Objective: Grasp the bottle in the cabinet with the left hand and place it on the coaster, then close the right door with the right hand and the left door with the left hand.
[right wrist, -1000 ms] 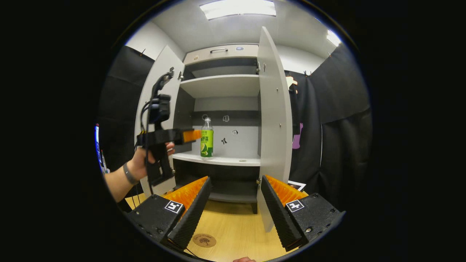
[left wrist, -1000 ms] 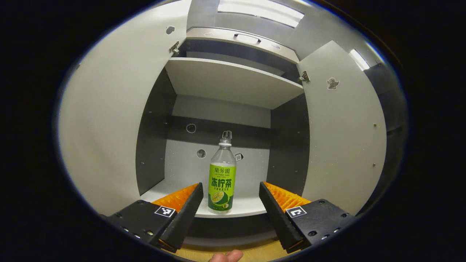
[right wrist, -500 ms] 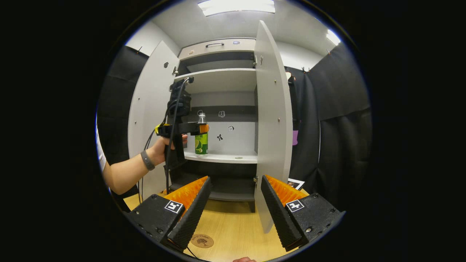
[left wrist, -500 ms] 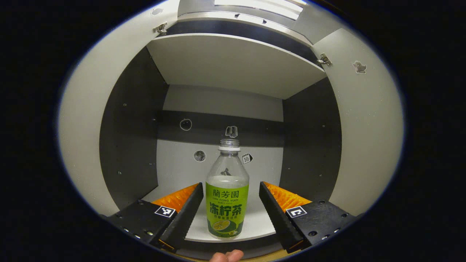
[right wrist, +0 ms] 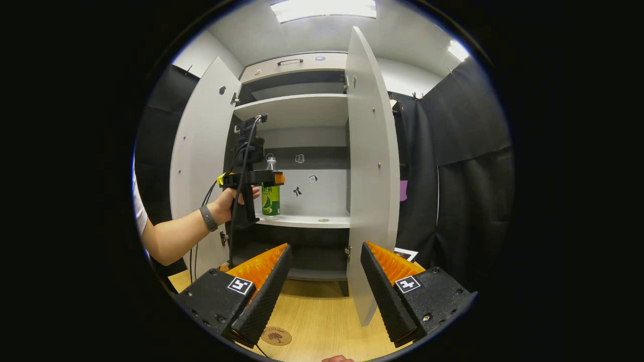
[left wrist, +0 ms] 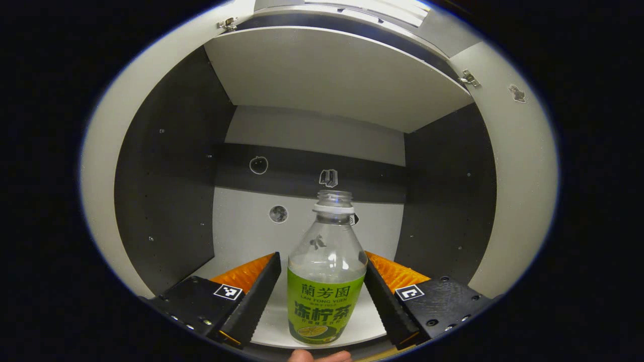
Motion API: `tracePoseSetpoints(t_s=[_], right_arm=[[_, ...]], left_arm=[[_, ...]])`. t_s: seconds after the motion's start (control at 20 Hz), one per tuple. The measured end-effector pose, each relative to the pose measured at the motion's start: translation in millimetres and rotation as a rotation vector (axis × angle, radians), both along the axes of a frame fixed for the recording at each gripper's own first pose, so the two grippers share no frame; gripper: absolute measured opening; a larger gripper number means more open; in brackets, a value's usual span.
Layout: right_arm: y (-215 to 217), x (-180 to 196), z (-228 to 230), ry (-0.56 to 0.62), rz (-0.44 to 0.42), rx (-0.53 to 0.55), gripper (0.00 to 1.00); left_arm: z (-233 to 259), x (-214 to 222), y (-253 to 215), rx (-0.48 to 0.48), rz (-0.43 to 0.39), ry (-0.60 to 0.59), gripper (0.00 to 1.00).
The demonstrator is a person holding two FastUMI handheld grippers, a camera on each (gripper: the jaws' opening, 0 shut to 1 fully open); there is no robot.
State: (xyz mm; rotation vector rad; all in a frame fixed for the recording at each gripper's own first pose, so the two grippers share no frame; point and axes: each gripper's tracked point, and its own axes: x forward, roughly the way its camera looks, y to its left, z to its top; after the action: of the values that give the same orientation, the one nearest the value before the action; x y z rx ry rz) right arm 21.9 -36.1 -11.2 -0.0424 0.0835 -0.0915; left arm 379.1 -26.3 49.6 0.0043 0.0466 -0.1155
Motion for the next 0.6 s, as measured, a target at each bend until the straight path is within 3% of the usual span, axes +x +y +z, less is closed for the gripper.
tracePoseSetpoints(t_s=[0.15, 0.2, 0.6], right_arm=[[-1.4, 0.9, -1.7, -0.002, 0.003, 0.0, 0.85], [-2.0, 1.3, -1.6, -0.002, 0.003, -0.001, 0.85], [2.7, -2.2, -3.2, 0.001, 0.021, 0.016, 0.85]], left_arm=[[1.7, 1.8, -0.5, 0.006, -0.008, -0.013, 0.88], [1.4, 1.3, -0.3, 0.01, -0.01, -0.01, 0.77], [18.3, -43.5, 3.4, 0.017, -0.026, -0.035, 0.72]])
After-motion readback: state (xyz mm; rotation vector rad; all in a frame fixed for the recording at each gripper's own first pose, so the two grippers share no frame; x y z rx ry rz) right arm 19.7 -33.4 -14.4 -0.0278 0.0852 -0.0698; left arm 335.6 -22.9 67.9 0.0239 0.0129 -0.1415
